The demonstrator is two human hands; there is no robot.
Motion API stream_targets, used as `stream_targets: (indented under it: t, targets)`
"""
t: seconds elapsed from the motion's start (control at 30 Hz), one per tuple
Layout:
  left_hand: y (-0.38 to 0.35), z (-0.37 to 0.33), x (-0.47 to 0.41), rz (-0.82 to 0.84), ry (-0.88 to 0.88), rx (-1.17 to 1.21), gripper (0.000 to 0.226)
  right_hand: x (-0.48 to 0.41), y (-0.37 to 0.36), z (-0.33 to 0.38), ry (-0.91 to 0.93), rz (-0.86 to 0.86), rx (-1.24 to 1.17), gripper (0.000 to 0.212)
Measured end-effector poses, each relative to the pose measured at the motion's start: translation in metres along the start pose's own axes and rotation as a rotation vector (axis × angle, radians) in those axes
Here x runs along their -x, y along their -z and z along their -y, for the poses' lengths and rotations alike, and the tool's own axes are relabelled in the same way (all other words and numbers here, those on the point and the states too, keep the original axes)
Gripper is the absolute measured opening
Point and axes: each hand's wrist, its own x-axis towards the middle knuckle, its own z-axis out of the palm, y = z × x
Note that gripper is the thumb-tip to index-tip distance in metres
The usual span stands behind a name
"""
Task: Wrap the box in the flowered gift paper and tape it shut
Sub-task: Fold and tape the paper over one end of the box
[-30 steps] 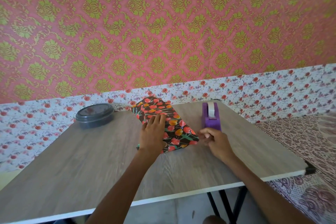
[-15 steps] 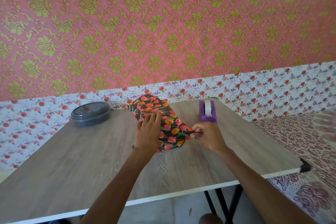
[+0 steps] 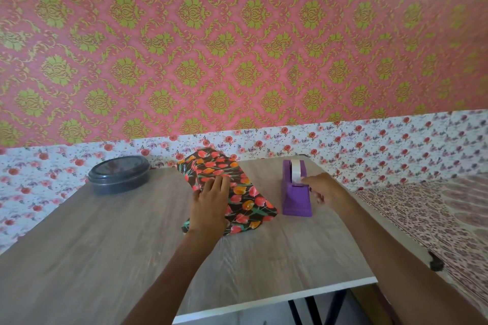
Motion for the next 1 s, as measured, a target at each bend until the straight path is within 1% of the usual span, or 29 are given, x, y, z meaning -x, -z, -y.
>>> stream_targets:
  t: [0.03, 0.1, 0.17, 0.23, 0.37, 0.47, 0.63, 0.77, 0.87, 1.0]
  targets:
    - [-0.001, 0.000, -0.001, 0.000, -0.004, 0.005, 0.098, -0.002, 0.004, 0.004, -0.084, 0.056, -0.068, 0.023]
    - [-0.001, 0.001, -0.001, 0.003, -0.008, 0.009, 0.098, -0.004, 0.008, 0.009, -0.195, 0.121, -0.090, 0.028]
    - [-0.001, 0.002, 0.000, 0.001, -0.007, 0.009, 0.098, -0.006, 0.009, 0.014, -0.263, 0.147, -0.089, 0.032]
    - [0.000, 0.002, 0.001, 0.002, -0.005, 0.011, 0.098, -0.007, 0.008, 0.019, -0.294, 0.150, -0.191, 0.027]
    - [-0.001, 0.002, 0.001, 0.000, 0.001, 0.018, 0.098, 0.000, 0.006, 0.024, -0.254, 0.155, -0.381, 0.016]
    - [-0.002, 0.003, 0.002, 0.002, 0.005, 0.025, 0.096, -0.003, 0.007, 0.018, -0.256, 0.128, -0.451, 0.013]
    - [-0.001, 0.001, 0.004, -0.019, 0.005, 0.023, 0.093, -0.009, 0.008, 0.011, -0.239, 0.158, -0.600, 0.011]
    - [0.000, 0.001, 0.005, -0.013, 0.007, 0.034, 0.095, -0.005, 0.006, 0.011, -0.221, 0.150, -0.637, 0.012]
    - [0.001, 0.000, 0.006, -0.013, 0.014, 0.037, 0.094, -0.001, 0.005, 0.018, -0.229, 0.158, -0.657, 0.007]
    - [0.001, -0.002, 0.007, -0.021, 0.019, 0.040, 0.092, -0.001, 0.004, 0.022, -0.199, 0.146, -0.596, 0.022]
